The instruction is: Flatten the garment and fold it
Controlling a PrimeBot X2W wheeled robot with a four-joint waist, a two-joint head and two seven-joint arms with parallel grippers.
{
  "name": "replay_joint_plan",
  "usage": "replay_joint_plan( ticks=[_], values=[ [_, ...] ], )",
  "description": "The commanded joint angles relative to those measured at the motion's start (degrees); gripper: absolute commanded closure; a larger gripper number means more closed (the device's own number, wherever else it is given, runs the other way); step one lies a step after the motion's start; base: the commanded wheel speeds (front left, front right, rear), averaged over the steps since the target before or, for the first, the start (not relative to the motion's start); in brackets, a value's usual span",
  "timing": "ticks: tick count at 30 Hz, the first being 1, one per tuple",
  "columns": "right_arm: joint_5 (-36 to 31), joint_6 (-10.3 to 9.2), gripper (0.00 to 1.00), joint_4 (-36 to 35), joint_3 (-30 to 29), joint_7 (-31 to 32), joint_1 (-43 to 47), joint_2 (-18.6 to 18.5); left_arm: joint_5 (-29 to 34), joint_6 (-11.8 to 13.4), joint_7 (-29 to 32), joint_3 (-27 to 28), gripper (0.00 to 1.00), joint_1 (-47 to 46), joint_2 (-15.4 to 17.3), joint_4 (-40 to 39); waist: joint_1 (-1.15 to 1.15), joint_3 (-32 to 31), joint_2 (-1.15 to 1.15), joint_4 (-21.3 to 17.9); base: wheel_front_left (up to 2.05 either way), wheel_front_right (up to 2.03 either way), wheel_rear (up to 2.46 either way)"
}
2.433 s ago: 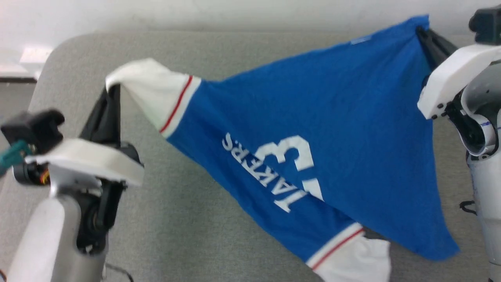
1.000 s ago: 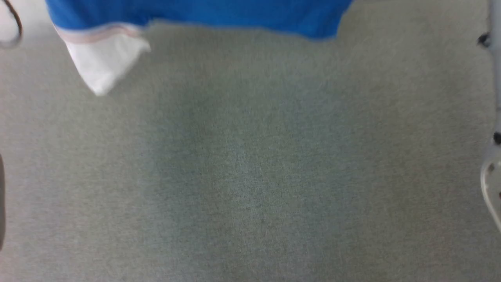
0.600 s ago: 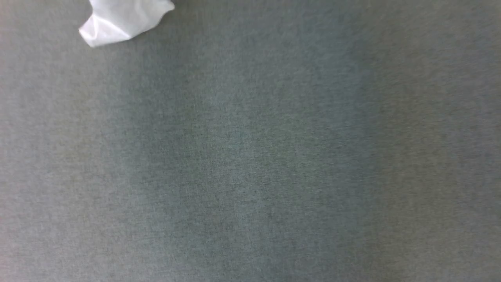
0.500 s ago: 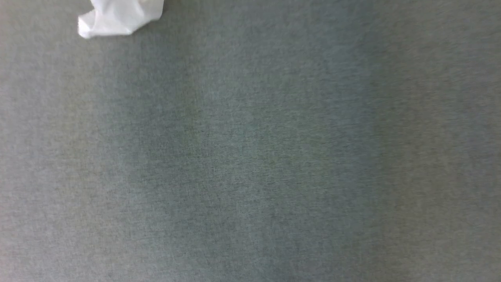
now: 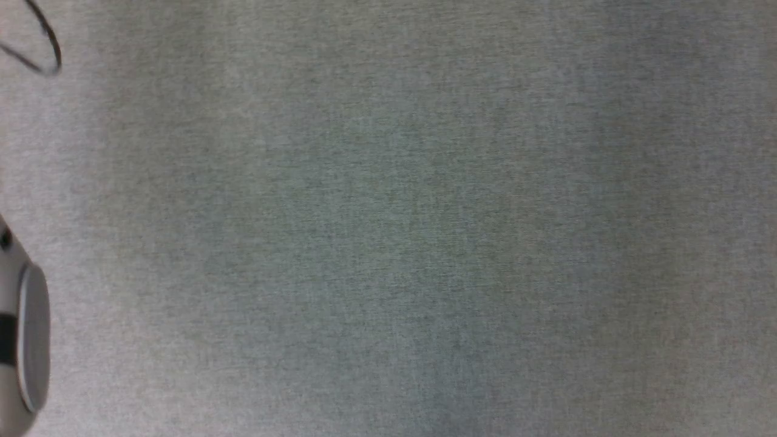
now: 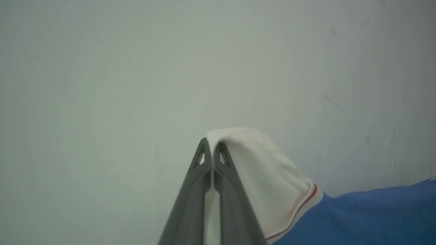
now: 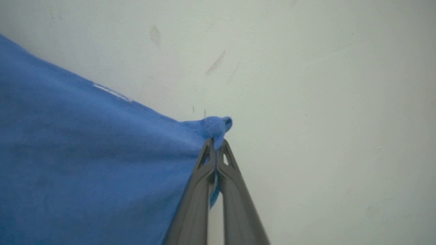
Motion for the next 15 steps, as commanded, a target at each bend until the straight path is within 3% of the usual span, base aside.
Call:
replay_joint_plan(
  ticks=[1,8,15],
  values=[
    [2.0,-0.06,1.0,-0.15,0.24,-0.9,1.58,0.19,-0.59,-0.38,-0.28,1.97,1.0,2.87,0.41,-1.99,-0.01,-0.15,0.0,0.5,0.0,0.0,0.0],
    [11.85,-0.06,1.0,-4.43,3.33,-1.82,11.41,-0.58,-3.7,-1.68,-0.11,6.49,1.0,18.38,2.31,-7.98,-0.01,-4.04,0.0,0.7,0.0,0.0,0.0],
    [23.82,-0.06,1.0,-15.54,6.91,2.51,26.69,-3.52,-7.88,-0.84,5.09,9.46,1.0,36.97,4.32,-19.02,-0.01,-10.07,0.0,0.47,0.0,0.0,0.0]
  ],
)
